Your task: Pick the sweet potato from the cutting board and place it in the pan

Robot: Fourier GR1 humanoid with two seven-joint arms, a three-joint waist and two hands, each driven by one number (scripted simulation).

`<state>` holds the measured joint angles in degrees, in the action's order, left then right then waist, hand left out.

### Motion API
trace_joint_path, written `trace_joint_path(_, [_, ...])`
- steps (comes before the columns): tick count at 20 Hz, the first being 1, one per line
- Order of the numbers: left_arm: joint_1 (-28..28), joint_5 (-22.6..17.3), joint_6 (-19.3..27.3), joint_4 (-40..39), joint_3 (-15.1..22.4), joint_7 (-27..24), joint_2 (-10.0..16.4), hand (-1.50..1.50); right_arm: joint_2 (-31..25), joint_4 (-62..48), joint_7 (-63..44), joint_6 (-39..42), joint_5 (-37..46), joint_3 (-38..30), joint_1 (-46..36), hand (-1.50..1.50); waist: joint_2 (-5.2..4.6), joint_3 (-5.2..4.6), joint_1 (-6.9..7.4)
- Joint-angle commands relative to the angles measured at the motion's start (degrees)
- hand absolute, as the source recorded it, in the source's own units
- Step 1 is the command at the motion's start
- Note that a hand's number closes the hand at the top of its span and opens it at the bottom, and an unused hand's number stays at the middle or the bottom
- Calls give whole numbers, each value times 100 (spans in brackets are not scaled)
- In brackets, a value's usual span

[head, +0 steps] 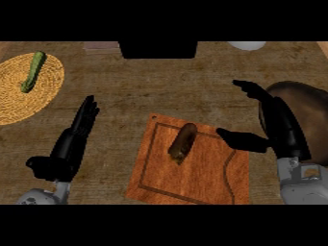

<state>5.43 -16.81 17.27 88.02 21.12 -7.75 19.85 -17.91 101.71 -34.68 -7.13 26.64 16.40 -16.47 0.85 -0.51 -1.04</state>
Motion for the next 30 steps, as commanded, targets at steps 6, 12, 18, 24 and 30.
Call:
trace_joint_path(6, [-110,64,-230,-159,139,-466,-322,0,174,528,-3146,1990,518,771,-1432,-150,-72,33,131])
trace_joint_path(12, [20,138,-200,39,87,-180,-204,0,801,-937,-3748,2730,113,862,-2358,-150,-95,33,266])
trace_joint_path(18, [-35,252,-164,-18,276,-273,-400,0,1004,-2203,-3720,3313,-202,1412,-2327,-150,-105,31,297])
trace_joint_path(24, [-104,273,-179,-172,143,-428,-397,0,1234,-2933,-3861,3671,-342,1705,-2460,-150,-86,34,190])
trace_joint_path(30, [139,237,-183,-70,-50,-131,-401,0,1574,-3165,-4161,3769,-381,1594,-2748,-150,-70,43,107])
